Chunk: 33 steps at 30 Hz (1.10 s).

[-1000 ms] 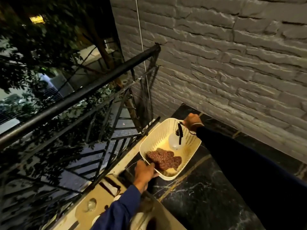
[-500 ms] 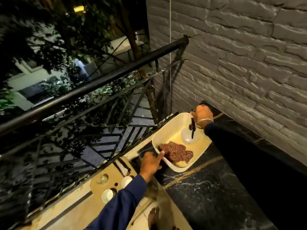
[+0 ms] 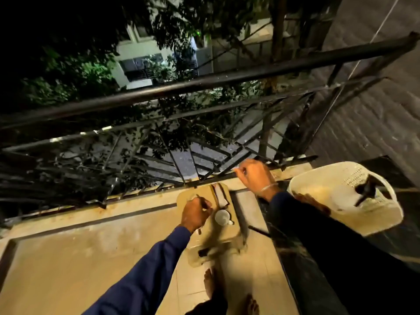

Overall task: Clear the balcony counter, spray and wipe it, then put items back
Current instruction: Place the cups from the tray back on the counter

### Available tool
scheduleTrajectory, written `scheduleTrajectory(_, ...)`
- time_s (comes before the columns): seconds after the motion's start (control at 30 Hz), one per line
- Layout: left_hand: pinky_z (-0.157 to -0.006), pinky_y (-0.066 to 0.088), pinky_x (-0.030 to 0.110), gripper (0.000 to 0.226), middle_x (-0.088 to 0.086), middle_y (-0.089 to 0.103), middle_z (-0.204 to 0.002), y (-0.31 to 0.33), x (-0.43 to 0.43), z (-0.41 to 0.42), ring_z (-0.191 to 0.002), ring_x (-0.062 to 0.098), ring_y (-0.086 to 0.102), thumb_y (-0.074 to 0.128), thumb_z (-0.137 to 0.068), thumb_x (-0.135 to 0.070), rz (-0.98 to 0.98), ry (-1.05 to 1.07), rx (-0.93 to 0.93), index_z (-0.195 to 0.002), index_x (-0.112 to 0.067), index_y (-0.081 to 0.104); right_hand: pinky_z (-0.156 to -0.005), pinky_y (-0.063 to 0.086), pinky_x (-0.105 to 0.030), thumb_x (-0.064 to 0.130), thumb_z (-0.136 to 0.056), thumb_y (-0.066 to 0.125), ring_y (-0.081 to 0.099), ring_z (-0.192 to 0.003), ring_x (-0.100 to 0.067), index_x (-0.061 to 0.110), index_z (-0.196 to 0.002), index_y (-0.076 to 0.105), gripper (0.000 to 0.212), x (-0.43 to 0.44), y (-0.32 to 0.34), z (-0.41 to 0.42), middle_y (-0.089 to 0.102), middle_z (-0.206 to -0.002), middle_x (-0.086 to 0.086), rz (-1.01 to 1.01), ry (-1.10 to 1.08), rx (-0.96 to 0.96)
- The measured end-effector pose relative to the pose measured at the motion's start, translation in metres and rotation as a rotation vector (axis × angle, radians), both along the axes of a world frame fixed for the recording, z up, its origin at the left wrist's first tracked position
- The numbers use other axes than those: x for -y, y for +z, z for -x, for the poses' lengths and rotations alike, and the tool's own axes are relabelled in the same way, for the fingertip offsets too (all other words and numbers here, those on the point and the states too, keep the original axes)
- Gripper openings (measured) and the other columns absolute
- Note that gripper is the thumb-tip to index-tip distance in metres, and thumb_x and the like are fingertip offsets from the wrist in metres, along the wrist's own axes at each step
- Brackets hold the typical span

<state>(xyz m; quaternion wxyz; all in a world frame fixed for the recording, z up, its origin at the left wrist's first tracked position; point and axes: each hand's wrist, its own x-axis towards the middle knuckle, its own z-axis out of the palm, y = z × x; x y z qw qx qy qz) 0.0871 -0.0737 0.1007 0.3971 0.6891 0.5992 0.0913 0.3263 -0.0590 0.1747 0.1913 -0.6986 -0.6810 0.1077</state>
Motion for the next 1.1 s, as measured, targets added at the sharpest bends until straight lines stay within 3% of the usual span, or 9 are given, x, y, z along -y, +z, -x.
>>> scheduleTrajectory(0.17, -0.079, 0.054, 0.031, 0.042, 0.0, 0.071, -0.106, -0.056, -0.031, 0.051, -0.093, 0.023, 0.069, 0.08, -0.074, -0.037, 0.083, -0.052, -0.191, -0.109, -0.018, 0.067, -0.075, 0.05, -0.03, 0.04, -0.078, 0.07, 0.065, -0.09, -0.026, 0.017, -0.088, 0.067, 0.025, -0.023, -0.085, 0.051, 0.069, -0.093, -0.007, 0.361, -0.004, -0.051)
scheduleTrajectory(0.3, -0.084, 0.05, 0.035, 0.068, 0.009, 0.07, -0.114, -0.11, -0.045, 0.068, -0.104, 0.031, 0.066, 0.08, -0.064, -0.047, 0.176, -0.103, -0.256, -0.121, -0.014, 0.061, -0.08, 0.046, -0.027, 0.046, -0.066, 0.082, 0.062, -0.103, -0.025, 0.016, -0.107, 0.063, 0.054, -0.011, -0.169, 0.069, 0.066, -0.109, -0.004, 0.585, -0.053, -0.078)
scheduleTrajectory(0.37, -0.084, 0.052, 0.038, 0.085, 0.011, 0.07, -0.112, -0.129, -0.054, 0.065, -0.102, 0.032, 0.066, 0.069, -0.054, -0.063, 0.18, -0.094, -0.228, -0.121, -0.012, 0.06, -0.085, 0.048, -0.03, 0.056, -0.056, 0.084, 0.06, -0.104, -0.023, 0.019, -0.109, 0.061, 0.069, -0.007, -0.206, 0.072, 0.064, -0.109, -0.003, 0.627, -0.076, -0.042)
scheduleTrajectory(0.5, -0.084, 0.057, 0.038, 0.099, 0.003, 0.07, -0.107, -0.207, -0.067, 0.064, -0.098, 0.025, 0.067, 0.062, -0.039, -0.079, 0.221, 0.025, -0.232, -0.118, -0.02, 0.06, -0.085, 0.053, -0.035, 0.082, -0.026, 0.068, 0.061, -0.1, -0.02, 0.029, -0.115, 0.059, 0.104, -0.009, -0.292, 0.078, 0.063, -0.111, 0.002, 0.695, -0.166, 0.03)
scheduleTrajectory(0.6, -0.092, 0.055, 0.037, 0.103, 0.0, 0.066, -0.114, -0.235, -0.066, 0.059, -0.106, 0.024, 0.064, 0.073, -0.037, -0.075, 0.31, 0.051, -0.259, -0.126, -0.026, 0.054, -0.099, 0.046, -0.036, 0.064, -0.04, 0.084, 0.056, -0.117, -0.025, 0.02, -0.13, 0.049, 0.106, -0.008, -0.299, 0.096, 0.056, -0.129, -0.004, 0.727, -0.137, 0.055)
scheduleTrajectory(0.7, -0.094, 0.053, 0.033, 0.082, 0.007, 0.067, -0.118, -0.217, -0.065, 0.046, -0.11, 0.028, 0.064, 0.086, -0.06, -0.046, 0.309, 0.05, -0.255, -0.131, -0.018, 0.055, -0.109, 0.037, -0.036, 0.048, -0.056, 0.085, 0.048, -0.128, -0.028, 0.017, -0.135, 0.046, 0.094, -0.01, -0.303, 0.106, 0.05, -0.137, -0.009, 0.697, -0.08, 0.119)
scheduleTrajectory(0.83, -0.079, 0.047, 0.019, 0.074, 0.006, 0.071, -0.113, -0.209, -0.071, 0.042, -0.104, 0.023, 0.068, 0.091, -0.062, -0.029, 0.305, 0.051, -0.26, -0.127, -0.015, 0.058, -0.104, 0.04, -0.037, 0.041, -0.052, 0.088, 0.052, -0.117, -0.031, 0.014, -0.126, 0.054, 0.085, -0.014, -0.303, 0.108, 0.057, -0.124, -0.011, 0.639, -0.041, 0.159)
scheduleTrajectory(0.93, -0.087, 0.051, 0.027, 0.077, 0.009, 0.069, -0.116, -0.193, -0.071, 0.041, -0.106, 0.026, 0.066, 0.091, -0.063, -0.029, 0.285, 0.039, -0.31, -0.129, -0.01, 0.054, -0.1, 0.044, -0.036, 0.044, -0.047, 0.088, 0.054, -0.112, -0.03, 0.016, -0.122, 0.056, 0.086, -0.014, -0.29, 0.113, 0.059, -0.12, -0.01, 0.618, -0.042, 0.151)
scheduleTrajectory(1.1, -0.081, 0.055, 0.034, 0.075, 0.013, 0.067, -0.11, -0.13, -0.081, 0.041, -0.101, 0.031, 0.066, 0.093, -0.058, -0.026, 0.209, -0.029, -0.322, -0.119, -0.004, 0.055, -0.095, 0.048, -0.031, 0.038, -0.055, 0.088, 0.059, -0.114, -0.025, 0.018, -0.129, 0.052, 0.085, -0.023, -0.212, 0.116, 0.06, -0.126, -0.006, 0.645, -0.05, 0.009)
